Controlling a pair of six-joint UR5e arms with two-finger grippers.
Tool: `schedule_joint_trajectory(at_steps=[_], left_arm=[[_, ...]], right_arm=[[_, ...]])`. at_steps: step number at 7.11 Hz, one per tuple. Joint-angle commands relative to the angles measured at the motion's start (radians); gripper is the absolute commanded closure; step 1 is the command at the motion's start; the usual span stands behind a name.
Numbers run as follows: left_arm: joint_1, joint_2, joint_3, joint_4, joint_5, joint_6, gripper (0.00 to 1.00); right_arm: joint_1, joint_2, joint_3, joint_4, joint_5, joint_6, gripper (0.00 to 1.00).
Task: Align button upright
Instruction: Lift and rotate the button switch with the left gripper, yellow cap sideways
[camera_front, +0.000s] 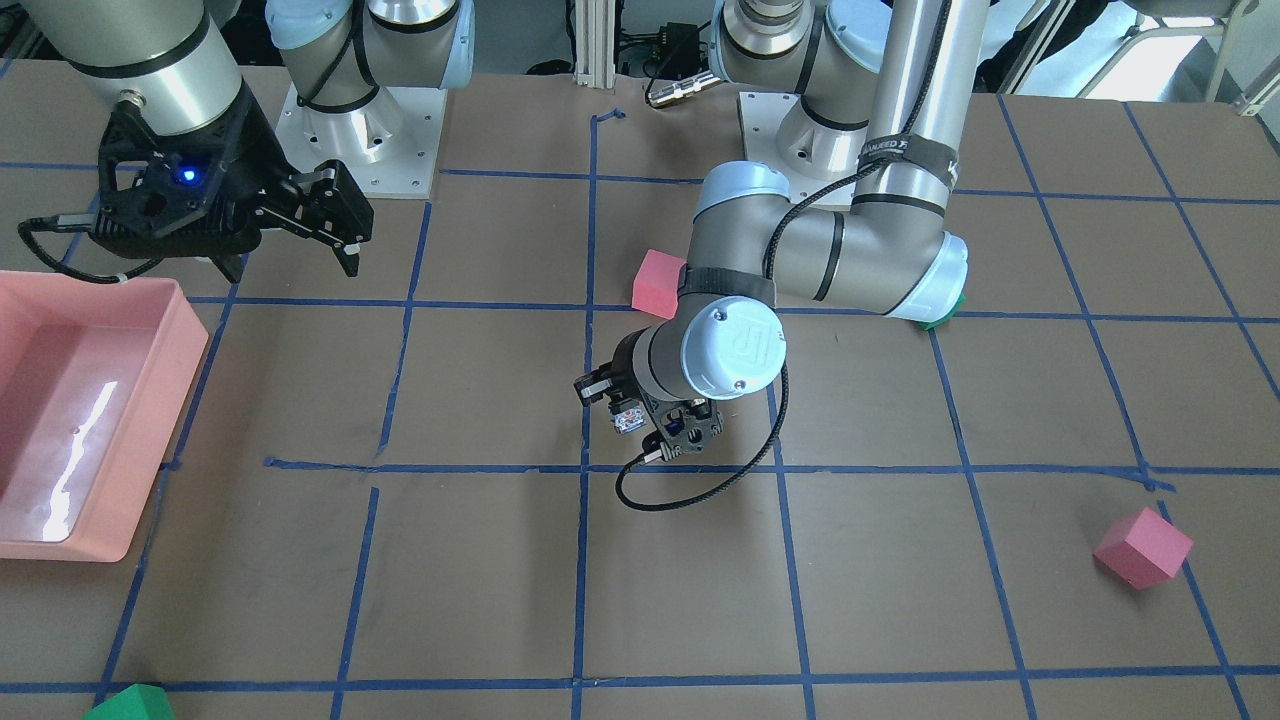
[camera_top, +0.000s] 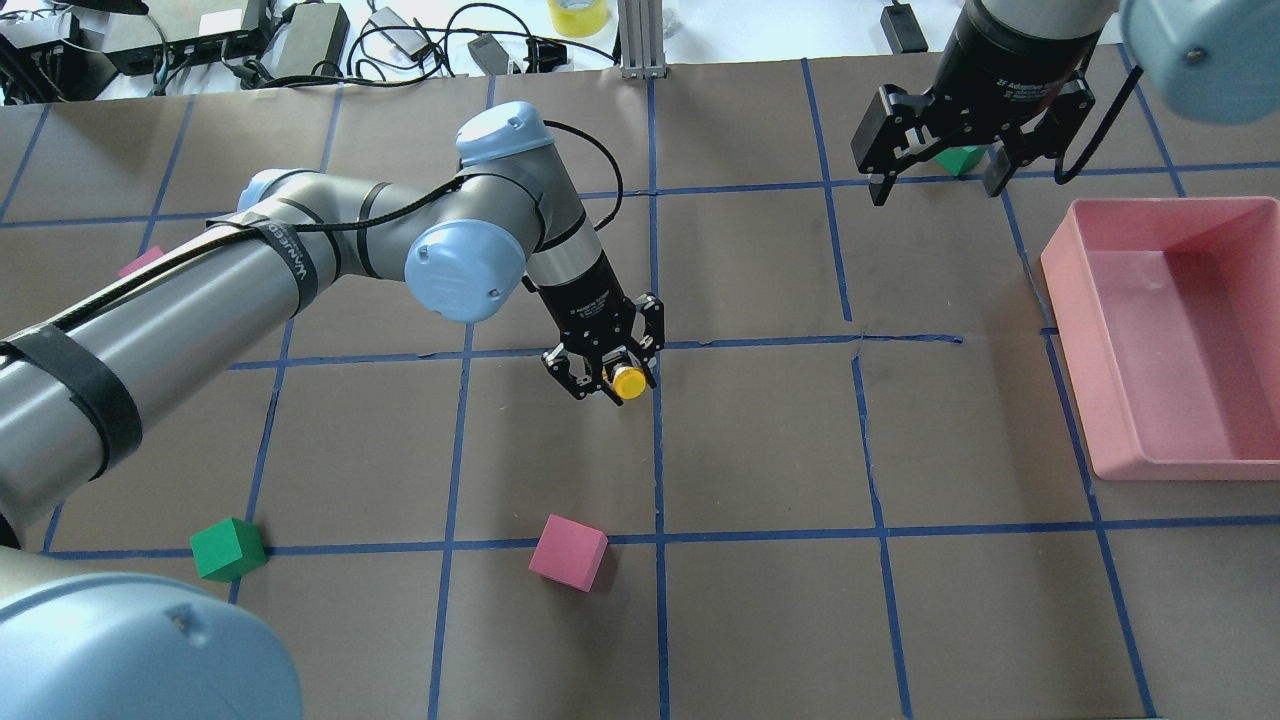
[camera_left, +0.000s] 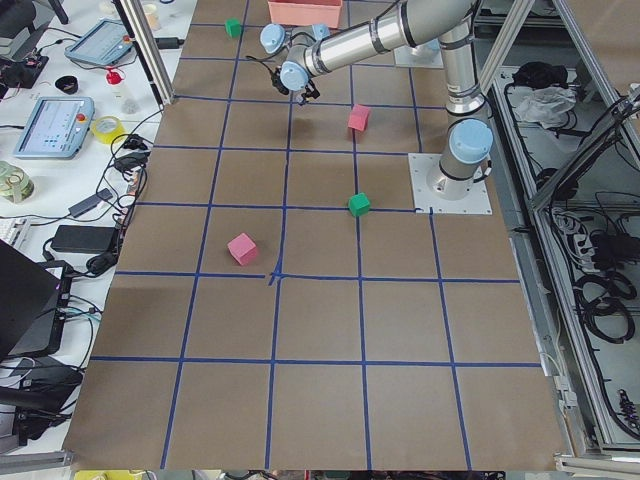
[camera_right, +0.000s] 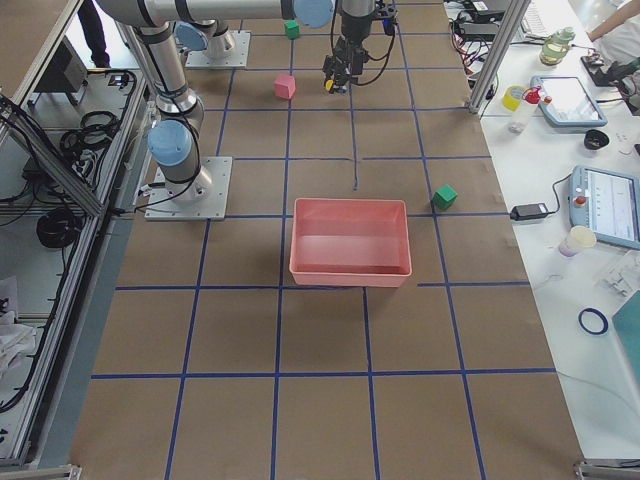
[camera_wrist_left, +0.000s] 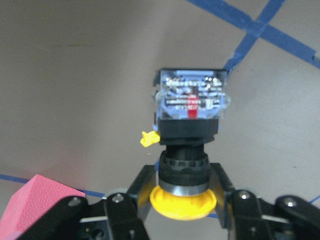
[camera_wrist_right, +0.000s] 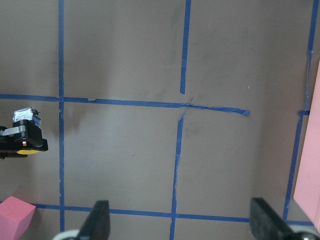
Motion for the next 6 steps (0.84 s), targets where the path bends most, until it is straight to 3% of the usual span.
schedule_joint_trajectory(at_steps=[1, 6], left_arm=[[0.032, -0.008, -0.014, -0.048, -0.138, -0.063, 1.0], [0.075, -0.048, -0.027, -0.047, -0.295, -0.074, 1.0]], right_arm=[[0.0, 0.0, 0.0, 0.0, 0.0, 0.001, 0.0], [0.0, 0.0, 0.0, 0.0, -0.002, -0.001, 0.0]])
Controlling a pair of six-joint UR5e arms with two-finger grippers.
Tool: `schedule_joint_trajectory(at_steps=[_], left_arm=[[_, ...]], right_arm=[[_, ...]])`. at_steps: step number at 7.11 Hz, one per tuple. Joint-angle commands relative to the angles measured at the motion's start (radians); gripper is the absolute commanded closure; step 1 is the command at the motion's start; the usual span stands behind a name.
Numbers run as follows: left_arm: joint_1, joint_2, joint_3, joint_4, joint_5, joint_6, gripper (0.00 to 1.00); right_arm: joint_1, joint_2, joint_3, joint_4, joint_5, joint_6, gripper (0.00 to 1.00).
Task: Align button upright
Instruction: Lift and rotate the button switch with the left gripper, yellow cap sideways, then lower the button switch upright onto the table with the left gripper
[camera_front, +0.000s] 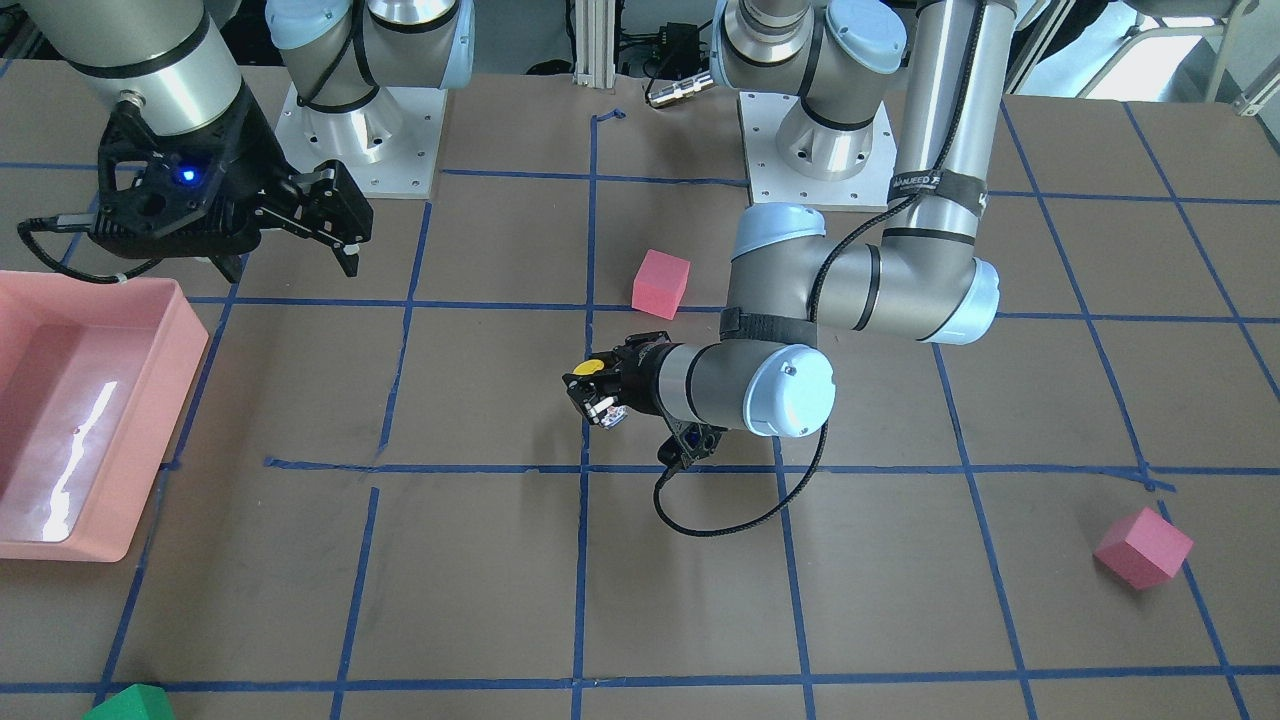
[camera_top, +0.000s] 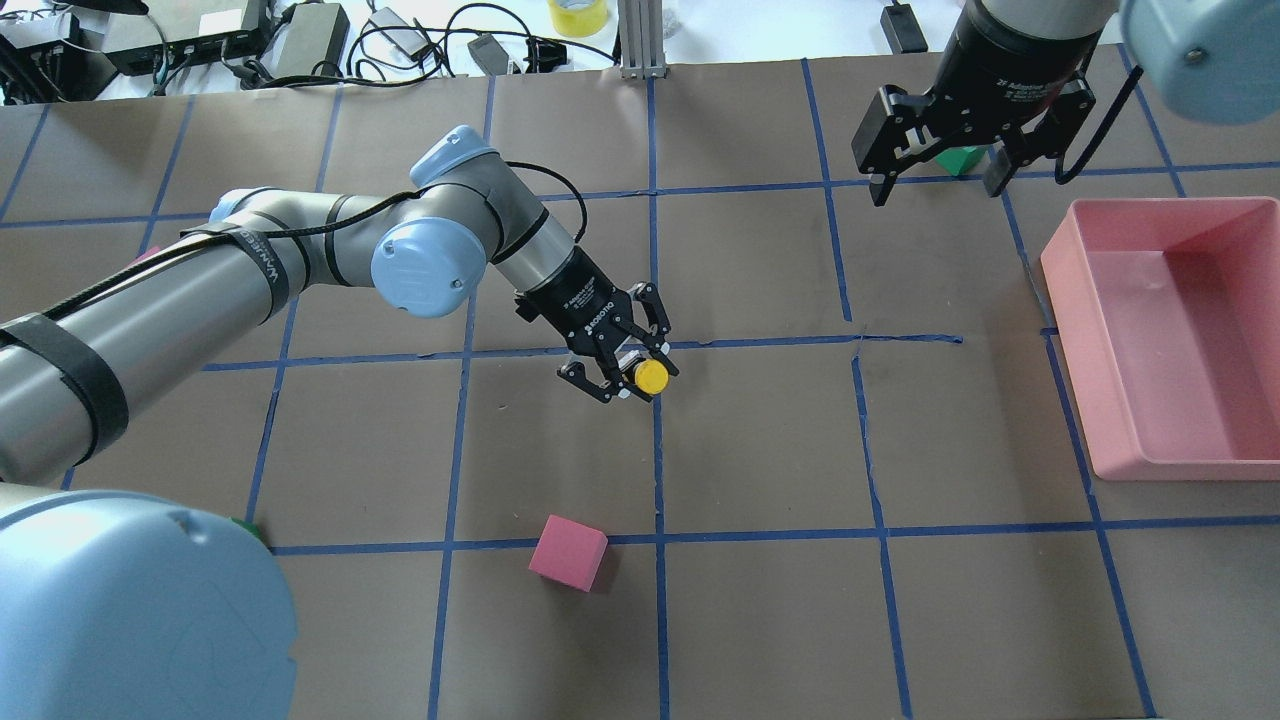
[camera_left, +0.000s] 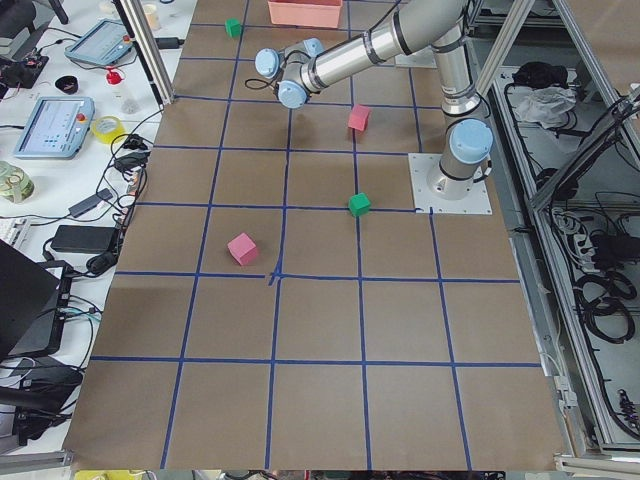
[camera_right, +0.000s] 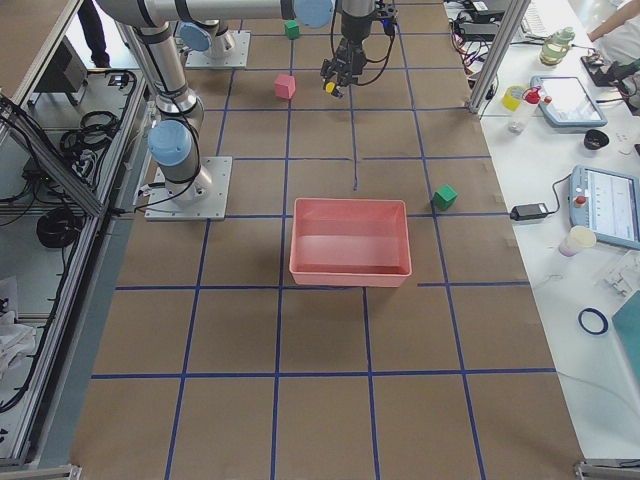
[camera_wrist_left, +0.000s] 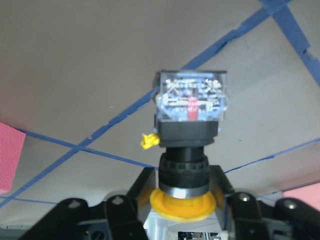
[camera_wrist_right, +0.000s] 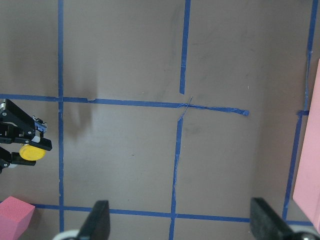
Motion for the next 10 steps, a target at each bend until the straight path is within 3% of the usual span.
schedule_joint_trajectory(at_steps=[1, 3, 6, 10], left_arm=[[0.011, -0.014, -0.005, -0.002, -0.057, -0.014, 1.0], [0.083, -0.033, -0.052, 0.0, -0.189, -0.02, 1.0], [0.103, -0.063, -0.06, 0.0, -0.355, -0.028, 1.0], [0.126, -0.107, -0.077, 0.0, -0.365, -0.029, 1.0]], right_arm=[[0.0, 0.0, 0.0, 0.0, 0.001, -0.001, 0.0], [0.0, 0.0, 0.002, 0.0, 0.001, -0.001, 0.0], [0.0, -0.002, 0.0, 0.0, 0.001, -0.001, 0.0], [0.0, -0.002, 0.0, 0.0, 0.001, 0.001, 0.0]])
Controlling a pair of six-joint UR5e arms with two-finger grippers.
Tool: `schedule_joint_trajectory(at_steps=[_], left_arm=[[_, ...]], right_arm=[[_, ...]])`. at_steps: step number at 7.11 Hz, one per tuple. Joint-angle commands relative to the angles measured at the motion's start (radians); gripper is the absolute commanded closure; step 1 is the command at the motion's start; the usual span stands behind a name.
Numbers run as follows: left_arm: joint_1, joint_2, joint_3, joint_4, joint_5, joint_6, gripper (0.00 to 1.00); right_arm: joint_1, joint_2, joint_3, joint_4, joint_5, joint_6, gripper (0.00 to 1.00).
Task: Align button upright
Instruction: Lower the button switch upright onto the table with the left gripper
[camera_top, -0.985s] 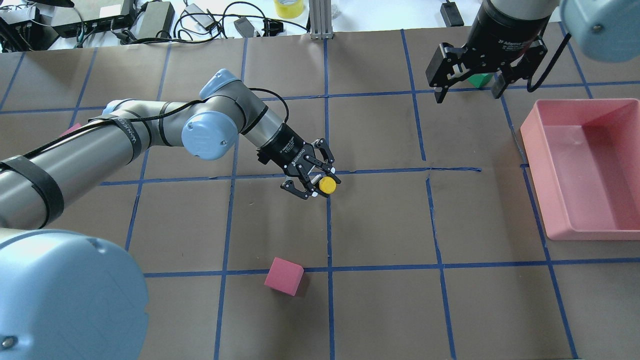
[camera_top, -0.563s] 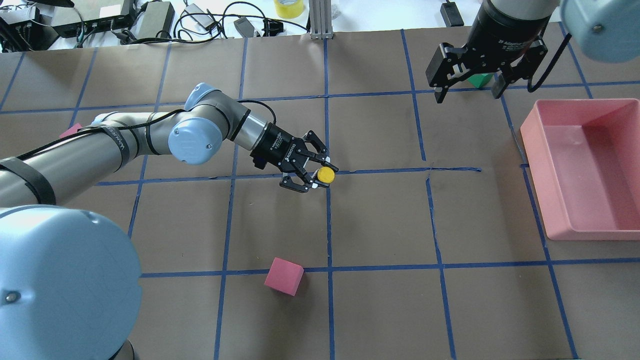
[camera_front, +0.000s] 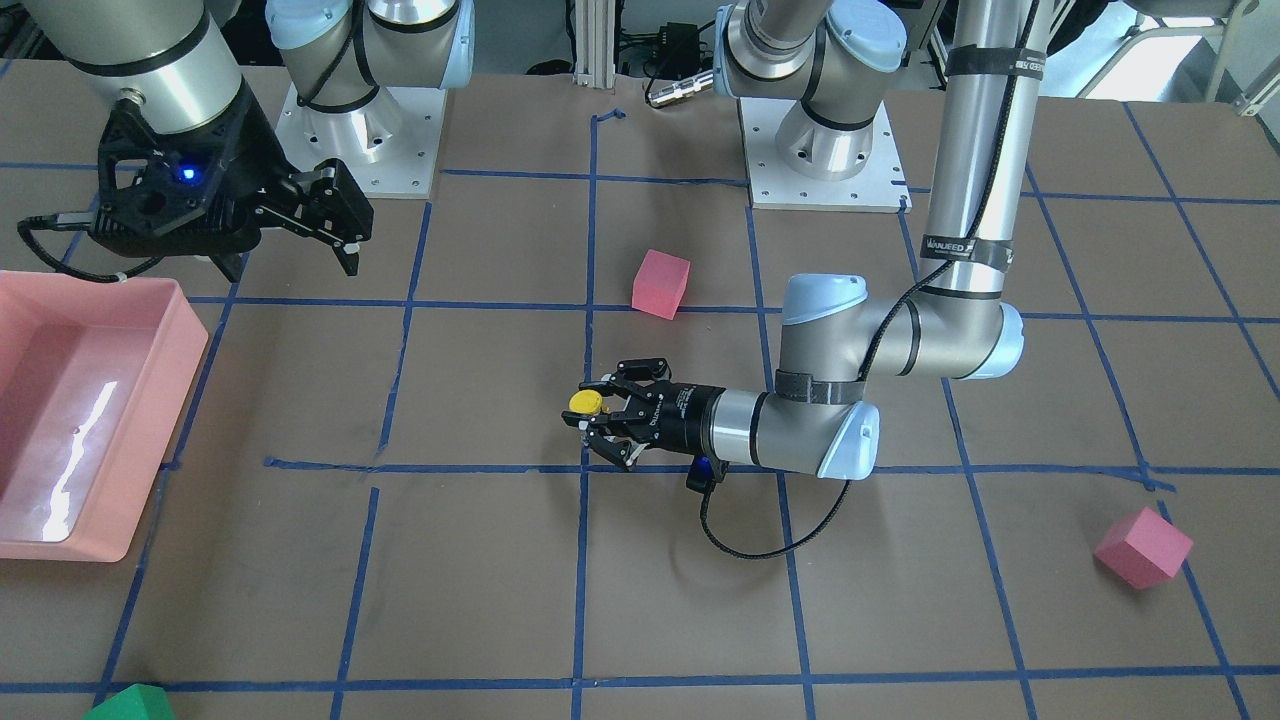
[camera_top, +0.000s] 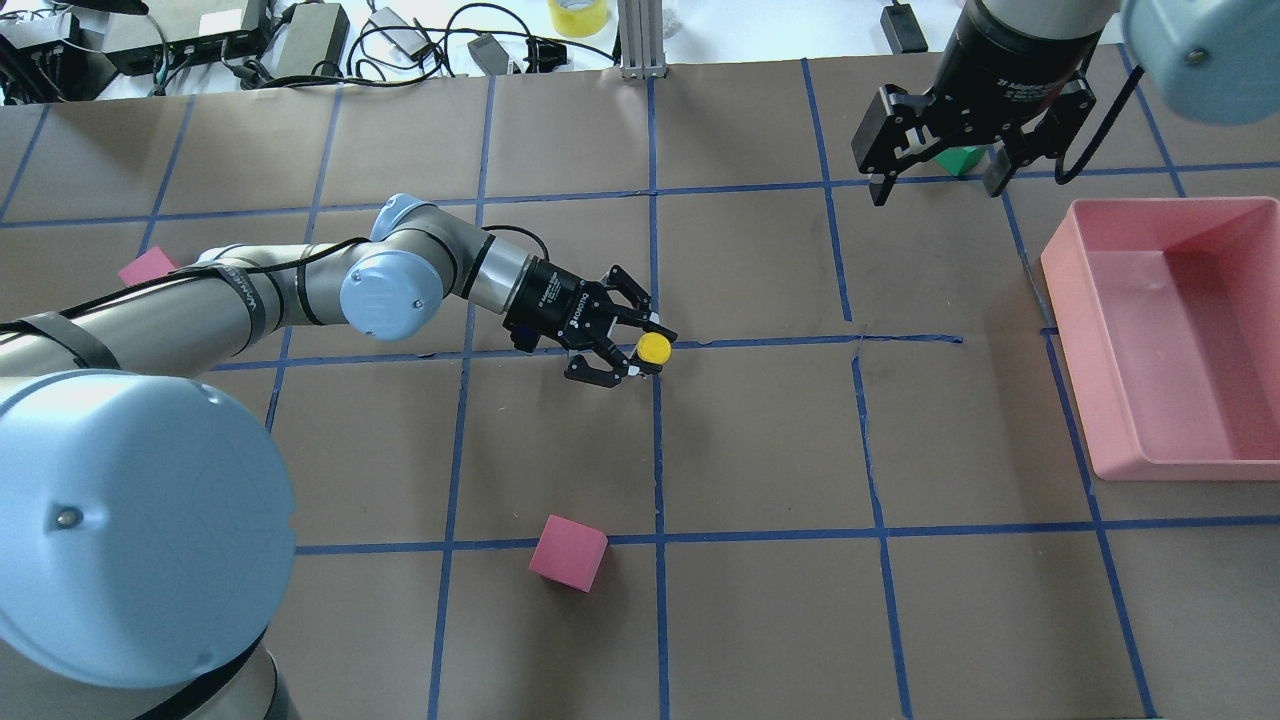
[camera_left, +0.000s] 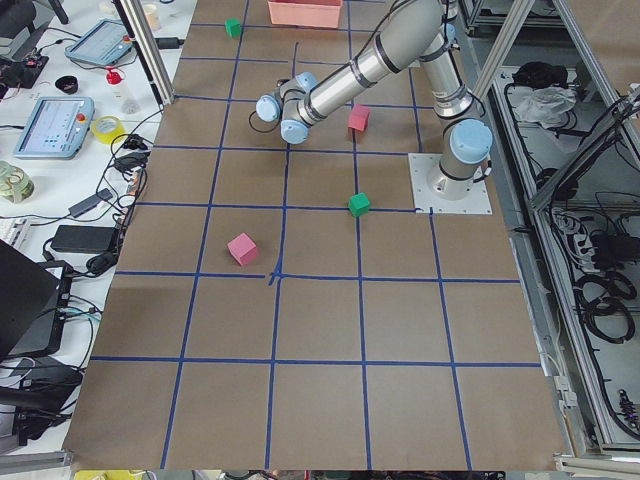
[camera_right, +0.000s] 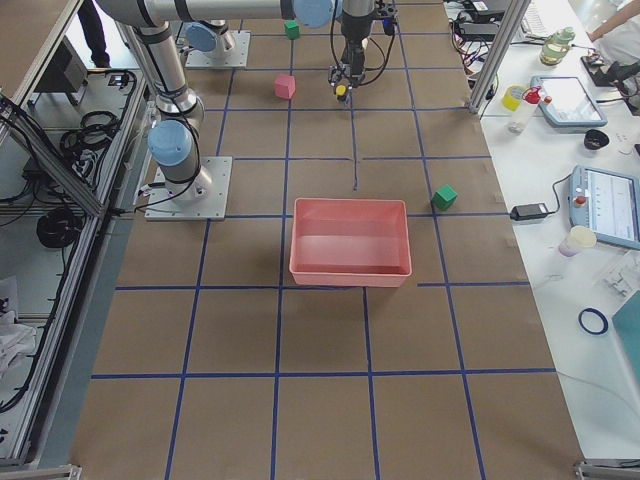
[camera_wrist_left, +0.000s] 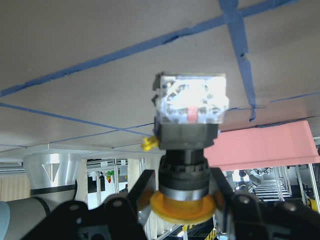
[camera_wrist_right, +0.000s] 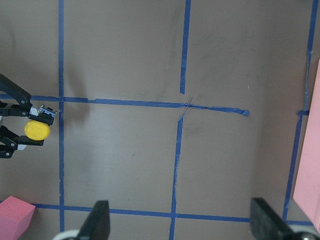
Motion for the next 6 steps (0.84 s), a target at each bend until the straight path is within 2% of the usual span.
schedule_joint_trajectory(at_steps=[1, 2, 3, 5, 6], left_arm=[[0.007, -0.01, -0.003, 0.0, -0.001, -0.001, 0.85], [0.007, -0.013, -0.003, 0.0, -0.001, -0.001, 0.73], [0.007, -0.014, -0.003, 0.0, -0.004, -0.003, 0.72], [0.007, -0.019, -0.003, -0.002, -0.029, -0.004, 0.52], [0.016, -0.019, -0.003, -0.002, -0.029, -0.012, 0.47]], right_arm=[[0.0, 0.0, 0.0, 0.0, 0.0, 0.0, 0.0], [0.0, 0.0, 0.001, 0.0, 0.0, 0.0, 0.0], [0.0, 0.0, 0.0, 0.0, 0.0, 0.0, 0.0], [0.0, 0.0, 0.0, 0.0, 0.0, 0.0, 0.0], [0.0, 0.0, 0.001, 0.0, 0.0, 0.0, 0.0]])
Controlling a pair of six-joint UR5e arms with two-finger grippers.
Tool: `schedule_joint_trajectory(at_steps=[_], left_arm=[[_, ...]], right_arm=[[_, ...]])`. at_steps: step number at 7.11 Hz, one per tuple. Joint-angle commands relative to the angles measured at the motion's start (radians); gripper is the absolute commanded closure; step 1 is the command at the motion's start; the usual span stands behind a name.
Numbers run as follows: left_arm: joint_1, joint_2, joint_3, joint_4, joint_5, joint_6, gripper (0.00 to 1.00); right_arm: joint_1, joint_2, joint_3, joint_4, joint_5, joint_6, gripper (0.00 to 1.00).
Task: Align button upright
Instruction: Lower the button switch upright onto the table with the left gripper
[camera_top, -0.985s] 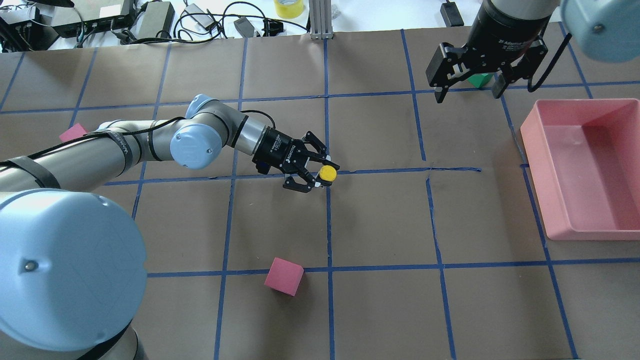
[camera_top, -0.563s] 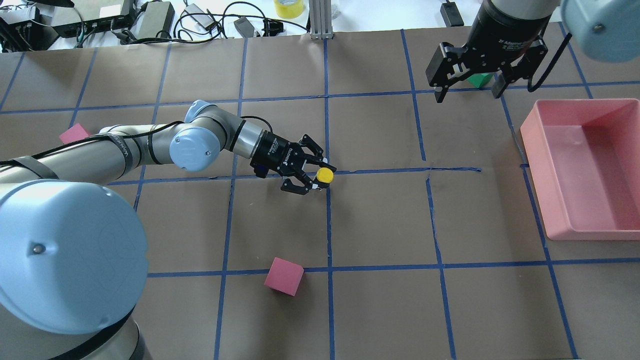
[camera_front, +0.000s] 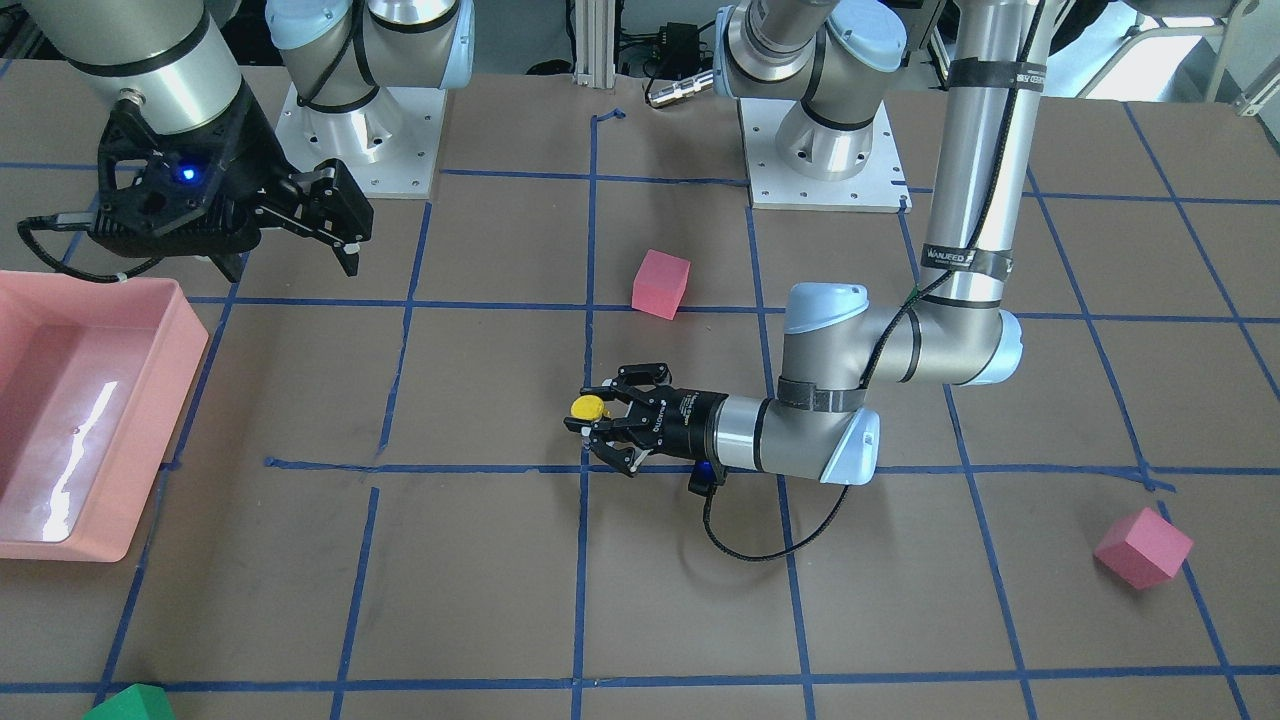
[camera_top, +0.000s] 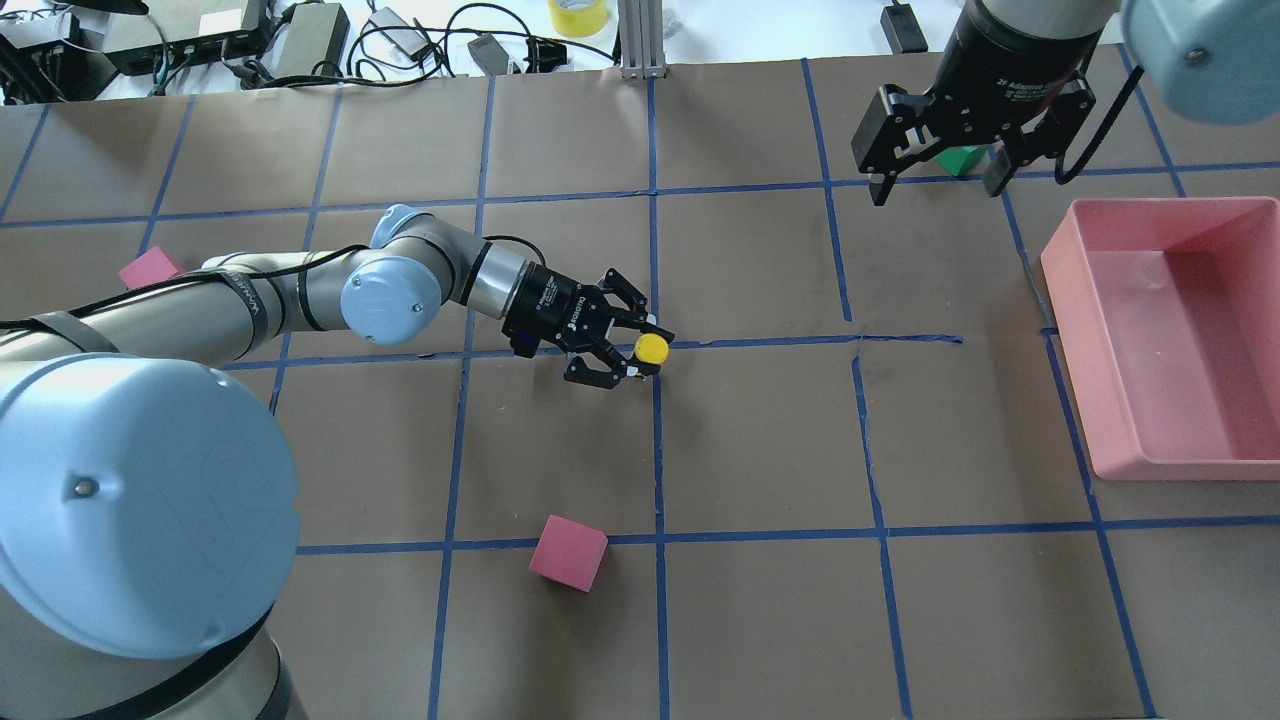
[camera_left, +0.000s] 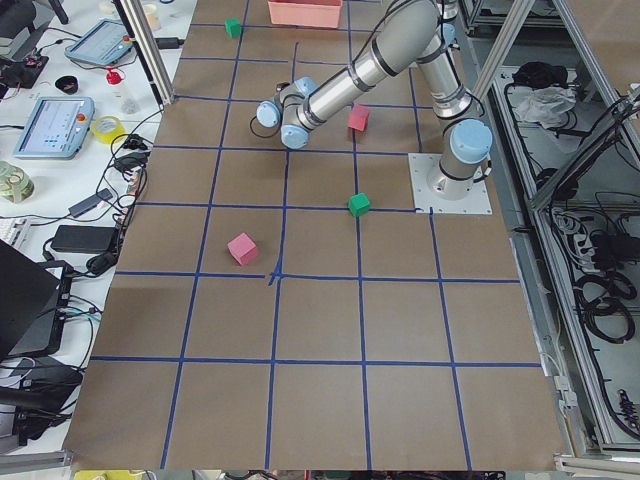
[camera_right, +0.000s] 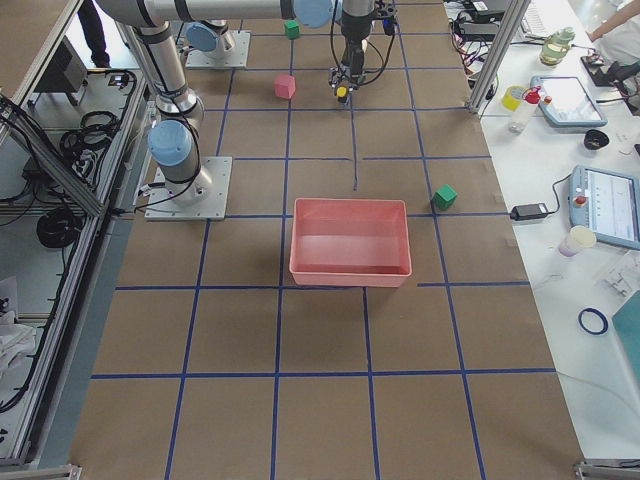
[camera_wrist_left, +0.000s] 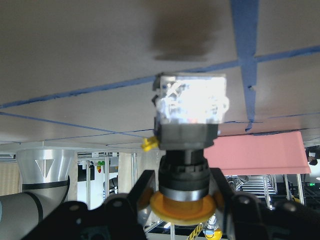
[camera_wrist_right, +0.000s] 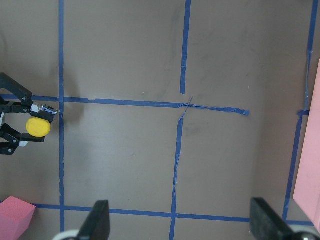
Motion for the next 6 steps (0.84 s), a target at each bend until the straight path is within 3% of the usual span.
schedule_joint_trajectory(at_steps=[1, 2, 6], left_arm=[[0.011, -0.001, 0.0, -0.001, -0.003, -0.006, 0.35], [0.013, -0.001, 0.0, -0.001, -0.003, -0.006, 0.33], [0.045, 0.034, 0.017, 0.01, 0.016, -0.07, 0.08]], right_arm=[[0.0, 0.0, 0.001, 0.0, 0.0, 0.0, 0.0], [0.0, 0.0, 0.001, 0.0, 0.0, 0.0, 0.0], [0.0, 0.0, 0.003, 0.0, 0.0, 0.0, 0.0]])
